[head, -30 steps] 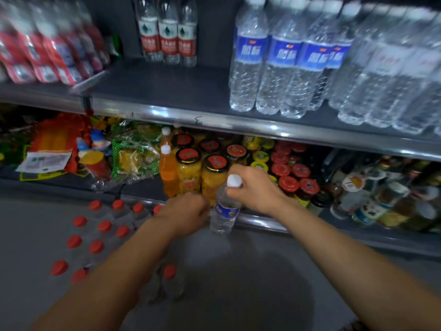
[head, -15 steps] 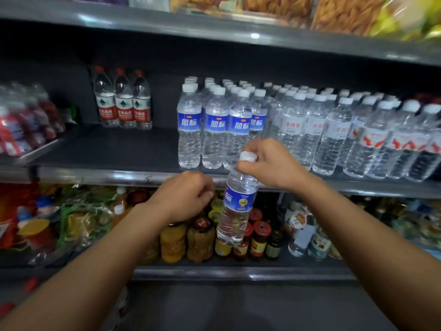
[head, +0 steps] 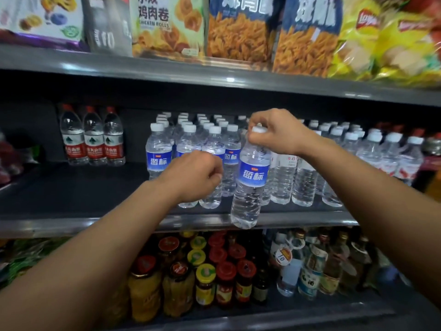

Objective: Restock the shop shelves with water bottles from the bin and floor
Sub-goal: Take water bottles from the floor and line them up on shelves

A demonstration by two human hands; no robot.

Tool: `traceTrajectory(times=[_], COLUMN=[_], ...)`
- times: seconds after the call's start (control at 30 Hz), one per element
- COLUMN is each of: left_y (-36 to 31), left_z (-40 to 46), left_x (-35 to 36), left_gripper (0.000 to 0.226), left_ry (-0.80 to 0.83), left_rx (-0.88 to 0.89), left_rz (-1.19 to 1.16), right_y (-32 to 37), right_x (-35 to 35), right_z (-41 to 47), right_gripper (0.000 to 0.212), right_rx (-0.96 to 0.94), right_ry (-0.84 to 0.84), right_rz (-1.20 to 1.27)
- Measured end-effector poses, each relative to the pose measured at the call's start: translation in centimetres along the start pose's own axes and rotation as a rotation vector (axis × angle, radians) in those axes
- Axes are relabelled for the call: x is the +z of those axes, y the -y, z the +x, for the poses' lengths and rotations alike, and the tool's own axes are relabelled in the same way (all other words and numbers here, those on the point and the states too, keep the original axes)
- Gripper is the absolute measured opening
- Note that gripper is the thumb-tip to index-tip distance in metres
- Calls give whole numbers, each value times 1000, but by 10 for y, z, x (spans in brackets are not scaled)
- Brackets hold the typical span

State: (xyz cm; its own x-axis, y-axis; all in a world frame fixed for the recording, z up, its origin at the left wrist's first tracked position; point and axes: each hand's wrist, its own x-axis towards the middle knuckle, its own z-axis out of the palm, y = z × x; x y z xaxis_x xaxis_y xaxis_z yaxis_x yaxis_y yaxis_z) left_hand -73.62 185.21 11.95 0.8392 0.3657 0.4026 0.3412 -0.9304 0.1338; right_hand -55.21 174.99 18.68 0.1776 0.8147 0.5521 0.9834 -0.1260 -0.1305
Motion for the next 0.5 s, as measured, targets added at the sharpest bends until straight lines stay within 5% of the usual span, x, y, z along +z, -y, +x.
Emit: traceTrajectory(times=[0.5], left_y=[16], left_z=[35], left_x=[19], left_gripper=[19], left_ry=[9], left_rx=[-38], left_rz=[91], right_y=[-47], right_x=[45], right_z=[63], right_gripper=[22], right_rx=[17], right_ry=[48], right_rz=[-12])
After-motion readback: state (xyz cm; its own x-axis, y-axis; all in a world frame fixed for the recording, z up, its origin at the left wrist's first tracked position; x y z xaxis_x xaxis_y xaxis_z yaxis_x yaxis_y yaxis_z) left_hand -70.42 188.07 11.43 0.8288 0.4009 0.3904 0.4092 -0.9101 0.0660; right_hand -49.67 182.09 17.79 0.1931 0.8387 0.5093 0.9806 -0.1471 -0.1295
